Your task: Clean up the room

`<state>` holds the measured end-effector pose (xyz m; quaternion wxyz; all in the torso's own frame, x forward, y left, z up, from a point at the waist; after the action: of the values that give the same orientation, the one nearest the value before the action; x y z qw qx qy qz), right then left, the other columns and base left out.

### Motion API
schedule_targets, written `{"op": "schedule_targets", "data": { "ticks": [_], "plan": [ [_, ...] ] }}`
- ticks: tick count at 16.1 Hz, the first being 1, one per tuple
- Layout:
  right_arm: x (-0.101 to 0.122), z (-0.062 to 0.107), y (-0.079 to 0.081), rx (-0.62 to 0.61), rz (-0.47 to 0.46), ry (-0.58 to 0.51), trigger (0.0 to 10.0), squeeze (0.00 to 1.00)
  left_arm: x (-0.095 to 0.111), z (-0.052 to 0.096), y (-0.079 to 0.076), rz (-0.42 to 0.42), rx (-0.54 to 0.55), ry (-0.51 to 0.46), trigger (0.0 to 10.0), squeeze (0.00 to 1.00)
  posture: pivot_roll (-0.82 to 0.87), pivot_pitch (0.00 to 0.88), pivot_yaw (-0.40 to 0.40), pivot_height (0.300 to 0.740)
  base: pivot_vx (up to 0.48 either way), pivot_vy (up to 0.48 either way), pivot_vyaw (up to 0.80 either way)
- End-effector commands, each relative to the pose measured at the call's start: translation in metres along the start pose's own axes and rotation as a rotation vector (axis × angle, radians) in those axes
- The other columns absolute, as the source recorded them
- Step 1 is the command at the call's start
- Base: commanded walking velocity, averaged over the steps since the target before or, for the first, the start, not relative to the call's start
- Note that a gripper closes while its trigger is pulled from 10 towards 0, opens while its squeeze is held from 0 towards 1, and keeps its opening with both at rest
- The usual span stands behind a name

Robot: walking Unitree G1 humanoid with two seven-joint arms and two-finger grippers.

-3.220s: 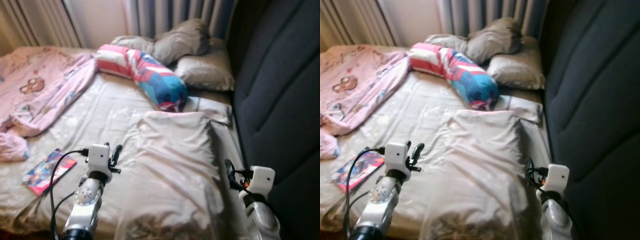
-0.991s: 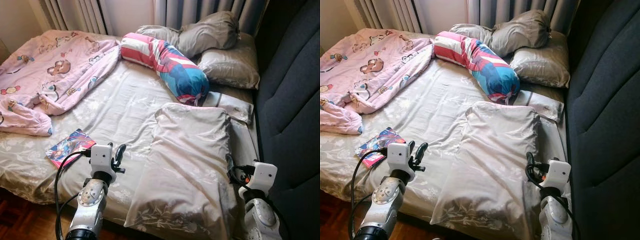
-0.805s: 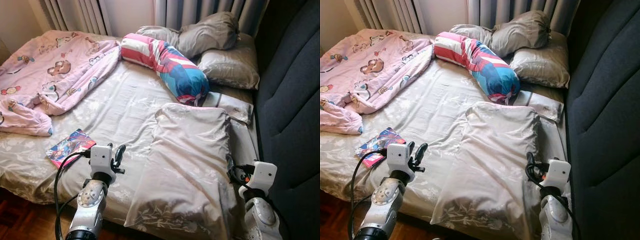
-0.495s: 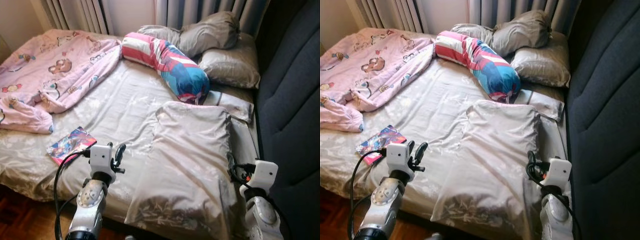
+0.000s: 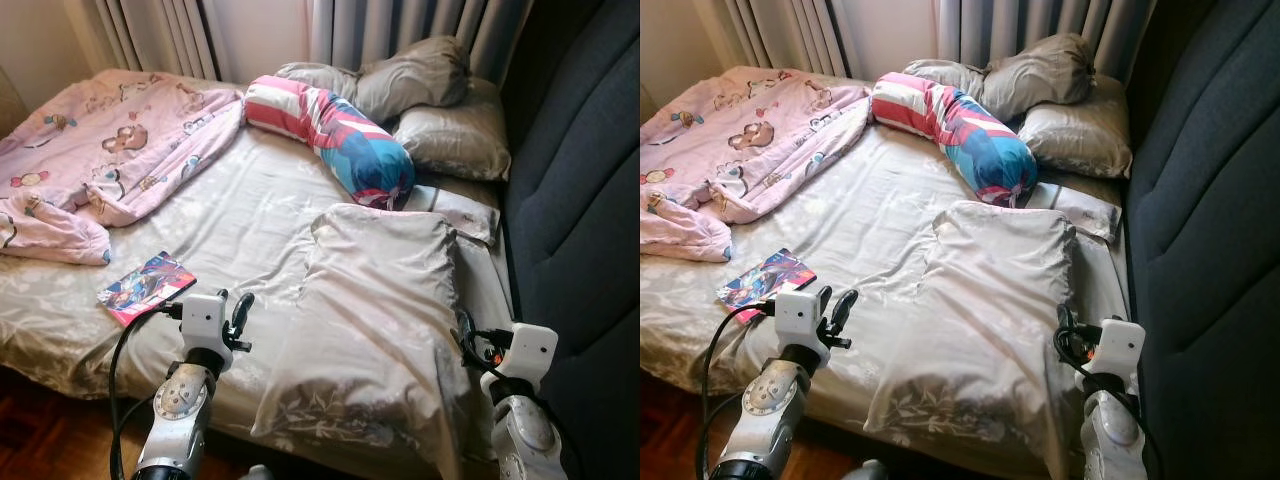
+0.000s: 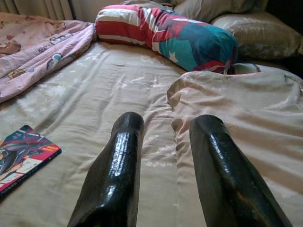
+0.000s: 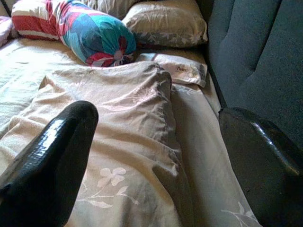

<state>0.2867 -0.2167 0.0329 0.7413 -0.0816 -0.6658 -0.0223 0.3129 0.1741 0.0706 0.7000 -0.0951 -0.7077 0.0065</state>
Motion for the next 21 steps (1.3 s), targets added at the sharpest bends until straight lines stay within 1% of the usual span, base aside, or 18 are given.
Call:
{"op": "schedule_targets", "data": {
  "ticks": [1,8,12,21],
  "plan": [
    [0.0004,0.0001,-0.0024,-0.013,-0.008,-0.002,10.0,0.0,0.0009,-0.001,-0.0012,0.003,-0.009,0.006,10.0,0.0,0.03,0.067,-0.013,0.658,0.0,0.0,0.0],
    [0.0004,-0.0007,-0.0036,-0.022,-0.009,0.003,10.0,0.0,0.0017,-0.0005,0.001,0.008,-0.005,0.009,10.0,0.0,0.04,0.089,-0.018,0.658,0.0,0.0,0.0],
    [0.0027,-0.0026,-0.0002,-0.013,-0.015,-0.006,10.0,0.0,0.0032,-0.0022,-0.0014,0.004,-0.026,0.015,10.0,0.0,0.04,0.092,-0.016,0.658,0.0,0.0,0.0],
    [0.0051,-0.0064,0.0039,-0.012,-0.033,-0.008,10.0,0.0,0.0058,-0.0031,-0.0011,0.002,-0.029,0.014,10.0,0.0,0.05,0.103,-0.012,0.658,0.278,0.0,0.0]
  ]
}}
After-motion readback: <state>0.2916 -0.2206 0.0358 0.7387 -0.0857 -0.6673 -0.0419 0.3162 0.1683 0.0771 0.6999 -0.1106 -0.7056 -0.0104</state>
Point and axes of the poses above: a point about 5 cm out from each wrist's last joint towards the gripper, its own z axis pointing back from the gripper into the wrist, its own x axis along the axis of the wrist's last joint, y = z × x, the point moved 2 cm from there along -z, pointing out of the wrist towards the gripper, and after that the axes turned 10 degrees about z, right-handed, at the moved point
